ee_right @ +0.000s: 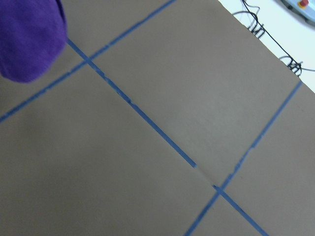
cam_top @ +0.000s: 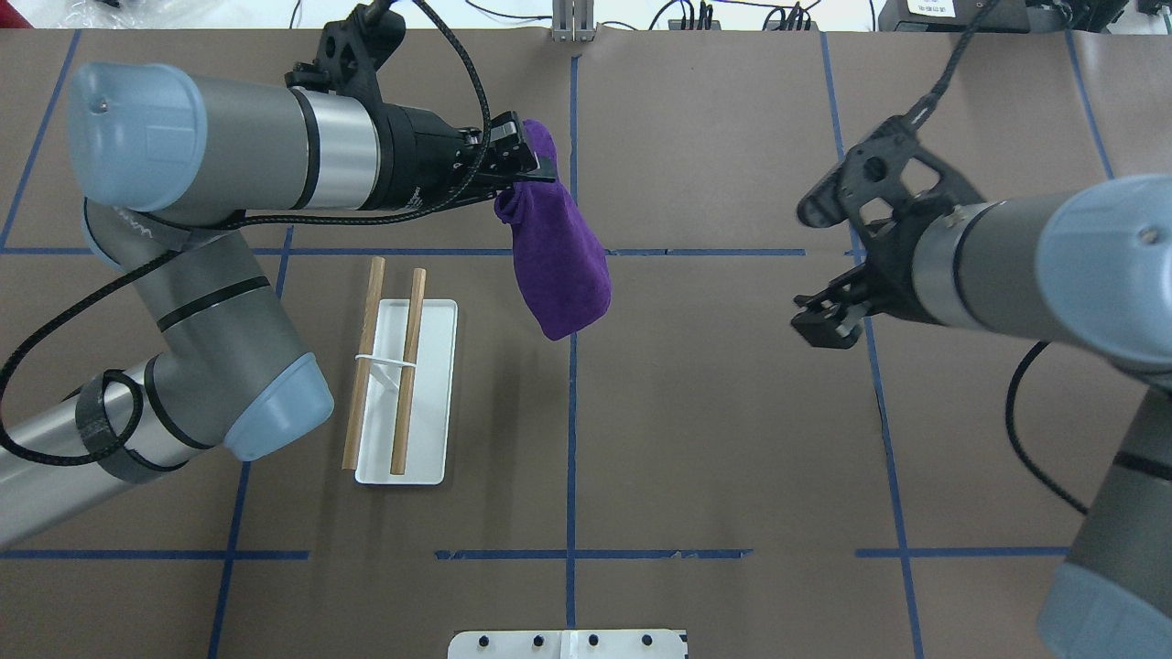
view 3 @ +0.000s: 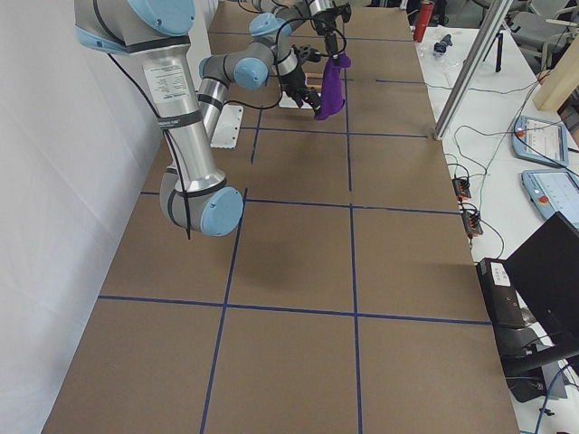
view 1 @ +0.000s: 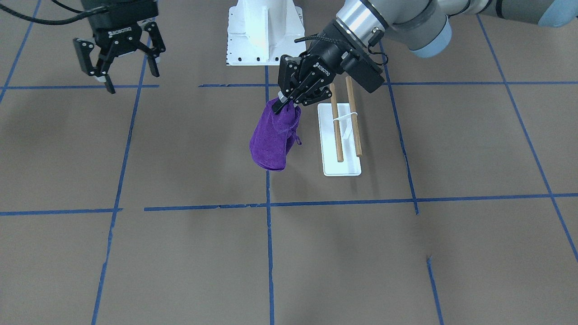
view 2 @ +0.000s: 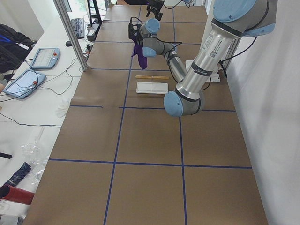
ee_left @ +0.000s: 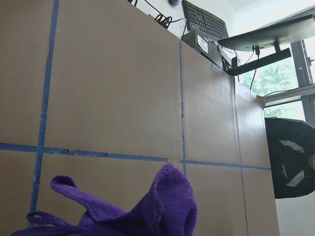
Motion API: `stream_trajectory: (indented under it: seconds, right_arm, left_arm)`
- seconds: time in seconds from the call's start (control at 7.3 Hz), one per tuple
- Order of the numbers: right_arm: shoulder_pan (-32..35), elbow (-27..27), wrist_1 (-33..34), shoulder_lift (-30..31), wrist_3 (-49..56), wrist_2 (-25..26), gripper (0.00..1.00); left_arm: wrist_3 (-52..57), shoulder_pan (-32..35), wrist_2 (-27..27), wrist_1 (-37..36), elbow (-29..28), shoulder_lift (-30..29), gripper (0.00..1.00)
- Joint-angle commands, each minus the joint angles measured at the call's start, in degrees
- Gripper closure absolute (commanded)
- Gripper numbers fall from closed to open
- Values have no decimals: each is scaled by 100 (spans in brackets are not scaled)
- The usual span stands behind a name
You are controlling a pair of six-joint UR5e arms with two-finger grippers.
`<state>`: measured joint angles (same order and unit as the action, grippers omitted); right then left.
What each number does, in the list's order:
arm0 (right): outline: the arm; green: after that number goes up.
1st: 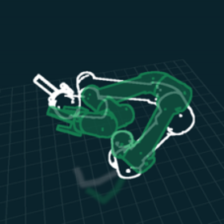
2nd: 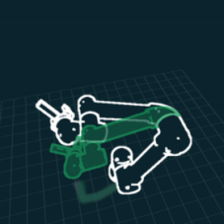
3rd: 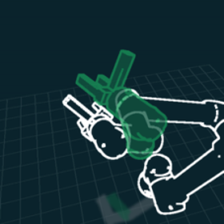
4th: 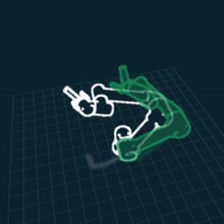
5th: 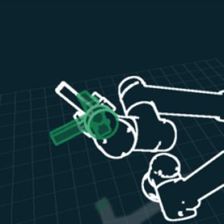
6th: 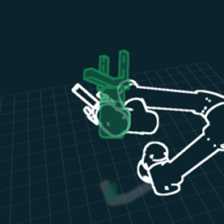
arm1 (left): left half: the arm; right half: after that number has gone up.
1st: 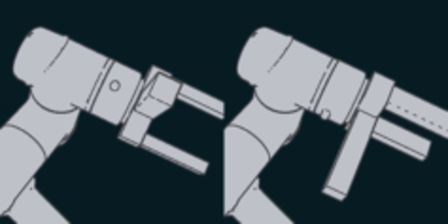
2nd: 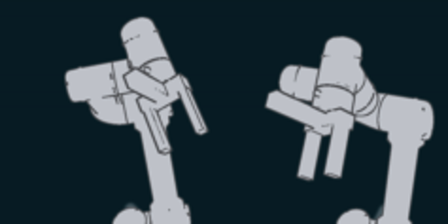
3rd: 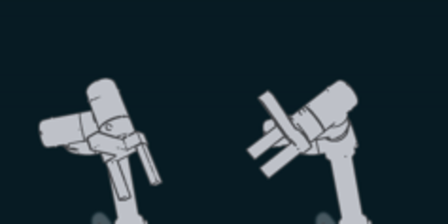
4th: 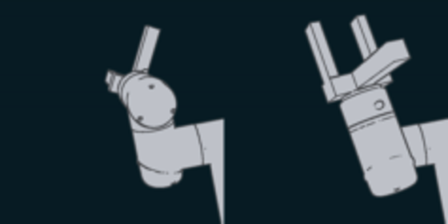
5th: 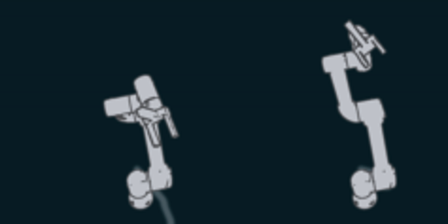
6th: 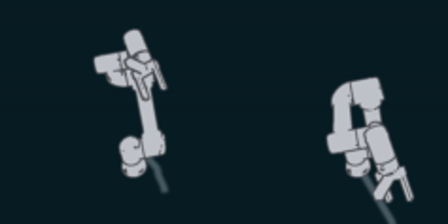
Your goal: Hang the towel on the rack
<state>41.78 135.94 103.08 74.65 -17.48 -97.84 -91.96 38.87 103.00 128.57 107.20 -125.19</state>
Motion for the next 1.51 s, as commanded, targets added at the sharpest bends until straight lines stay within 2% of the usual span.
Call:
stream_trajectory:
  seconds: [0.0,0.14,0.27,0.41,0.55,0.68,0.82,1.37]
  right_arm:
    - [1729,-206,1,942,1057,-1435,0]
    - [2172,-277,-7,1364,1149,-1666,0]
    - [2481,-383,-34,1768,1159,-1730,0]
    - [2806,-671,-51,1946,1159,-2017,0]
    - [3166,-1065,-69,1939,1167,-2525,0]
    - [3431,-1252,-147,1939,1159,-2939,0]
    - [3538,-1367,-157,1913,1133,-3021,0]
    - [3530,-1570,-157,1816,1088,-2961,0]
  left_arm:
    - [46,-937,-1756,-1486,809,-23,100]
    - [73,-1352,-2445,-1963,951,-40,100]
    - [73,-1504,-2739,-2594,1213,-32,100]
    - [117,-1732,-3238,-3401,1503,-32,100]
    - [265,-1995,-3747,-4201,1811,-23,100]
    - [266,-2128,-3996,-4661,1944,3,100]
    - [266,-2217,-4242,-4779,1998,56,100]
    - [266,-2147,-4262,-4789,2472,1152,100]
